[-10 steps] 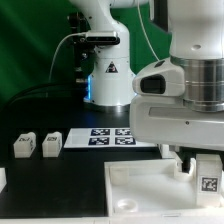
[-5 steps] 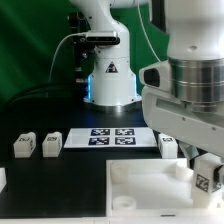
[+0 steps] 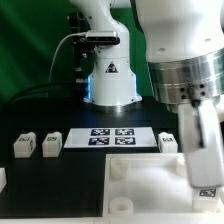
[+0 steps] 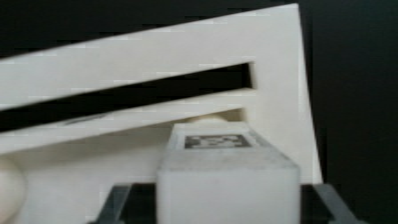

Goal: Assemble one leg

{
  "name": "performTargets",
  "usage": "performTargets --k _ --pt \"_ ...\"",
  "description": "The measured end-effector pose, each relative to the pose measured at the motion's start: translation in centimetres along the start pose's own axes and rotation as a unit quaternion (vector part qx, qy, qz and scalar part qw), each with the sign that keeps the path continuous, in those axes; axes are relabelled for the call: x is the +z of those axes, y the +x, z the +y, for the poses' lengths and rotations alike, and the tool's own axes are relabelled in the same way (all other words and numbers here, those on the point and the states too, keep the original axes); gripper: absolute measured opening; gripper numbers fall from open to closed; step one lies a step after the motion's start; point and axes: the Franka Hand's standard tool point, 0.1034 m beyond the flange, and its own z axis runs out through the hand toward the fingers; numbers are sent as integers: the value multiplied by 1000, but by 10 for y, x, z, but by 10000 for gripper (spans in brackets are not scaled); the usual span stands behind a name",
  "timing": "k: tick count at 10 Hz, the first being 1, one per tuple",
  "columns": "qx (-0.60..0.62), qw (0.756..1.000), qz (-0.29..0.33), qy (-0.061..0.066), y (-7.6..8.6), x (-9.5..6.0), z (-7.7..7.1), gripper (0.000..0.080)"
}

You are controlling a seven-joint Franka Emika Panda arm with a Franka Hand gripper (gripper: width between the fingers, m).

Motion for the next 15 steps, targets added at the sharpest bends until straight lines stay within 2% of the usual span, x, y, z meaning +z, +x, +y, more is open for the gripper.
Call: performTargets --k 1,2,4,8,9,10,11,13,15 --pt "56 998 0 9 -4 1 2 293" --pt "89 996 4 12 -7 0 1 293" --pt "114 993 13 23 -10 -1 1 297" --pt "87 996 22 21 -8 1 4 297" --pt "87 996 23 21 -8 1 4 520" --pt "83 996 23 21 -8 1 4 520" --pt "79 996 22 21 -10 0 6 622" --pt "72 997 16 21 -18 -12 8 641" --pt "68 998 15 12 -18 -16 11 649"
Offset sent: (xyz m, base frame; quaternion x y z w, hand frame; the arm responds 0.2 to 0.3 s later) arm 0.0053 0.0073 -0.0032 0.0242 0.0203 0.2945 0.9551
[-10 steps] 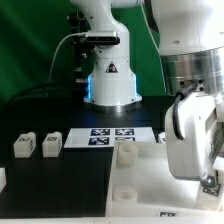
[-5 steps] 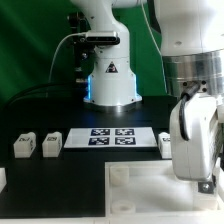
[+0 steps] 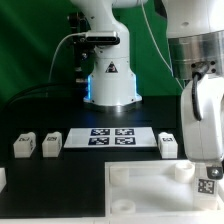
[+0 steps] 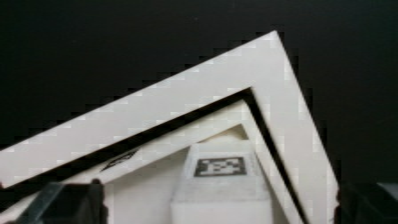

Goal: Assemble one leg

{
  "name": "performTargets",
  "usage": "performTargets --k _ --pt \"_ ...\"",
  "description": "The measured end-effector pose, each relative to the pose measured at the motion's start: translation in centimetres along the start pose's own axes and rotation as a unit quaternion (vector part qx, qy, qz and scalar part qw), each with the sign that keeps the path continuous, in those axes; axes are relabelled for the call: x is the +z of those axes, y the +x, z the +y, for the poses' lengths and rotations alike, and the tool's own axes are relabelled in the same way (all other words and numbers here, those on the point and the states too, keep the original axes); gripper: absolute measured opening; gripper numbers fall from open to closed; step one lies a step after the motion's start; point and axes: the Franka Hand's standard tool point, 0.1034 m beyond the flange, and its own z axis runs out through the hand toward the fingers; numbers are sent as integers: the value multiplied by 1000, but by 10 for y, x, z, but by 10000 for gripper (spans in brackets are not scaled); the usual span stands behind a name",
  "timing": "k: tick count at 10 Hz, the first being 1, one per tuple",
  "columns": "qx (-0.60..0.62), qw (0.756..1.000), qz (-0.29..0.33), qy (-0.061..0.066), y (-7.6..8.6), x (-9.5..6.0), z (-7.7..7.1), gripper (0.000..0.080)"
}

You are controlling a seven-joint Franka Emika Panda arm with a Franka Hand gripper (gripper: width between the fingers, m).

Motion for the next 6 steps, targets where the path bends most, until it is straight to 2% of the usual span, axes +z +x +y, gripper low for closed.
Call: performTargets --k 6 --pt "0 1000 1 0 0 2 1 649"
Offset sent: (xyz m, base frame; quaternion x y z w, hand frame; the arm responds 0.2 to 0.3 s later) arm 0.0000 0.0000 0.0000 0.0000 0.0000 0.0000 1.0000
